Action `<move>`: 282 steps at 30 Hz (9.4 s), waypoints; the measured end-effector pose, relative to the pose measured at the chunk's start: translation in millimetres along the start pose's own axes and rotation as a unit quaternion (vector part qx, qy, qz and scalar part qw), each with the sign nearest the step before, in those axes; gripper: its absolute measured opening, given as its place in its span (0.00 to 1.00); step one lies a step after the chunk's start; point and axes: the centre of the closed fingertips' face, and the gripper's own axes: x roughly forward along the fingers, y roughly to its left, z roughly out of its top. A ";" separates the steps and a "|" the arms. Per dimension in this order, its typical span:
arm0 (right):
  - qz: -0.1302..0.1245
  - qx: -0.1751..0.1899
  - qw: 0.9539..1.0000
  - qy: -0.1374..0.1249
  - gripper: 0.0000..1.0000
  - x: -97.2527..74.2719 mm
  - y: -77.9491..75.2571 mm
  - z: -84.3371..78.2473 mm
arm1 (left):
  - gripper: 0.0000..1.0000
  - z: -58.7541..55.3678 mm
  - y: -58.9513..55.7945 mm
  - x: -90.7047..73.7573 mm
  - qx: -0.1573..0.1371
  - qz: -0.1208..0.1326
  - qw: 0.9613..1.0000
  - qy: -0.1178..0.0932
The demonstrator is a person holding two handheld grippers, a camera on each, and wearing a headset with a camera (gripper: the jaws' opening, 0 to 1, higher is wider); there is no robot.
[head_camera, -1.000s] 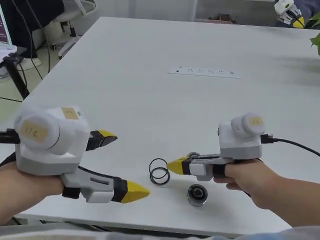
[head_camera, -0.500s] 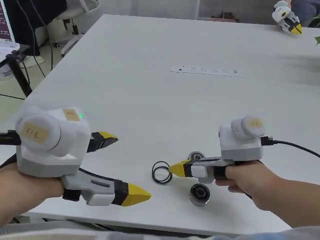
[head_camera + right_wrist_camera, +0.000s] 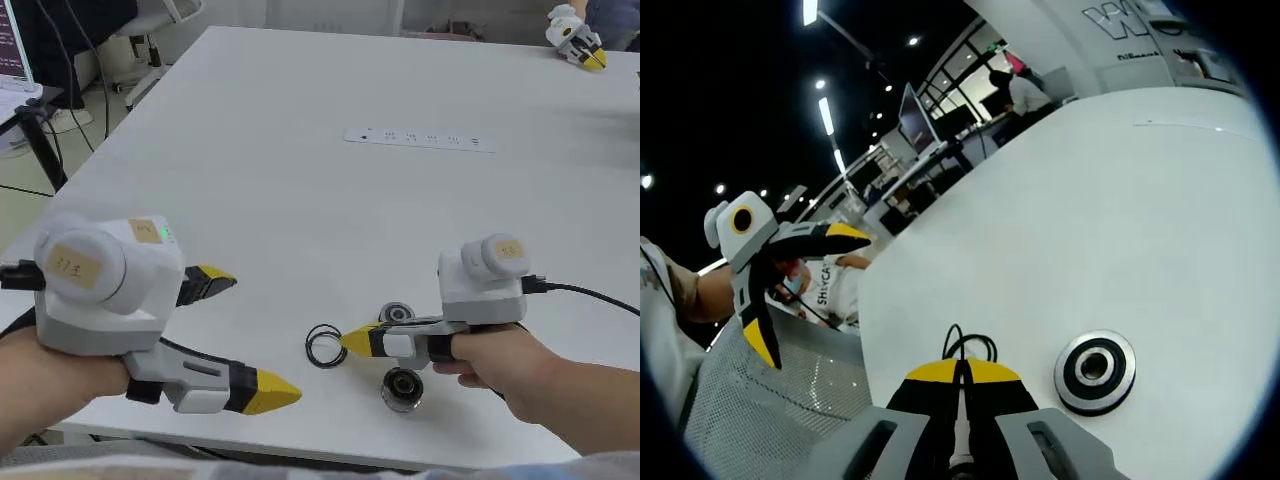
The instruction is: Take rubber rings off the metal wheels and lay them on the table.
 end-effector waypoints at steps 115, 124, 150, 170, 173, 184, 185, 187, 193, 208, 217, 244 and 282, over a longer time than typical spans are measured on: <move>-0.089 -0.086 0.991 -0.047 0.27 -74.0 -53.9 14.2 | 0.69 27.2 20.8 85.0 0.029 -0.044 0.997 0.050; -0.089 -0.098 0.991 -0.032 0.25 -68.9 -60.8 6.4 | 0.64 27.0 14.5 96.6 0.032 -0.056 0.996 0.056; -0.093 -0.135 0.986 -0.011 0.17 -59.9 -61.6 -4.6 | 0.50 19.3 6.6 123.9 0.036 -0.075 0.994 0.071; -0.097 -0.173 0.980 0.000 0.12 -59.1 -68.9 -5.4 | 0.41 25.4 -1.9 143.8 0.041 -0.087 0.993 0.070; -0.096 -0.173 0.980 -0.001 0.11 -58.7 -69.4 -5.5 | 0.38 26.6 -2.5 147.4 0.040 -0.089 0.993 0.070; -0.097 -0.177 0.979 -0.003 0.08 -57.8 -70.2 -5.8 | 0.34 25.9 -8.1 157.4 0.041 -0.093 0.992 0.075; -0.097 -0.177 0.979 -0.003 0.08 -57.9 -70.1 -5.8 | 0.34 26.1 -8.4 158.0 0.042 -0.093 0.992 0.075; -0.098 -0.177 0.979 -0.004 0.08 -57.9 -70.4 -5.9 | 0.33 26.5 -9.1 159.1 0.042 -0.093 0.992 0.075; -0.098 -0.176 0.980 -0.006 0.08 -57.9 -70.0 -6.3 | 0.30 28.8 -10.3 162.5 0.046 -0.093 0.992 0.073; -0.097 -0.176 0.980 -0.007 0.06 -58.5 -70.0 -6.8 | 0.21 30.2 -8.5 168.8 0.064 -0.087 0.991 0.075; -0.099 -0.176 0.979 -0.009 0.05 -58.9 -69.3 -6.8 | 0.18 30.7 -9.2 173.0 0.092 -0.078 0.990 0.079; -0.103 -0.093 0.990 -0.035 0.00 -62.2 -74.1 -4.6 | 0.13 31.6 -7.3 175.7 0.123 -0.061 0.988 0.074; -0.068 0.038 0.991 -0.109 0.00 -70.1 -57.7 8.7 | 0.13 31.5 -8.3 175.4 0.117 -0.045 0.989 0.073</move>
